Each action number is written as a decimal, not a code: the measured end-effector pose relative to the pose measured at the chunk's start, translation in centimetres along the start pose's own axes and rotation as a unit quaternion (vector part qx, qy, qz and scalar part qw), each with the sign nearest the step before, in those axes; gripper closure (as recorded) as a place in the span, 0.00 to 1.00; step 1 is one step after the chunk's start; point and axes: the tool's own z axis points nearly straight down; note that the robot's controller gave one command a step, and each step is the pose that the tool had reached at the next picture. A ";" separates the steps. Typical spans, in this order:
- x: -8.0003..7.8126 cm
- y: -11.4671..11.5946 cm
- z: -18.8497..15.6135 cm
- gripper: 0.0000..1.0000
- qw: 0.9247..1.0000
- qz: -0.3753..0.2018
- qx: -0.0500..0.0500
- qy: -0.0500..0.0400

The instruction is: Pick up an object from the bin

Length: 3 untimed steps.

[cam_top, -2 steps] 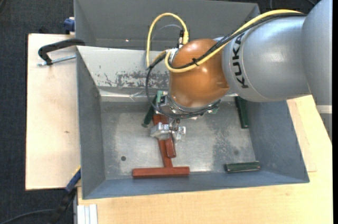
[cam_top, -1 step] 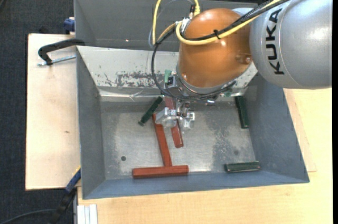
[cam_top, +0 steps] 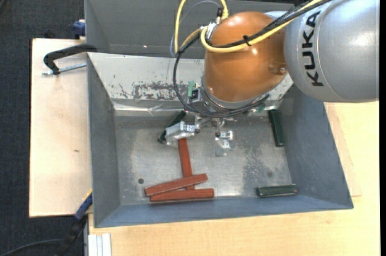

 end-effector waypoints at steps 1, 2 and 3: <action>2.3 -5.2 12.0 0.00 0.997 0.081 -0.002 0.002; 2.2 -5.3 11.7 1.00 0.997 0.081 0.000 0.000; 2.6 -4.1 -6.5 1.00 0.996 0.092 0.005 -0.002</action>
Offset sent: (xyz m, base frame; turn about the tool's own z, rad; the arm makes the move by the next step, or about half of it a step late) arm 0.0467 -0.0333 -0.1181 0.1597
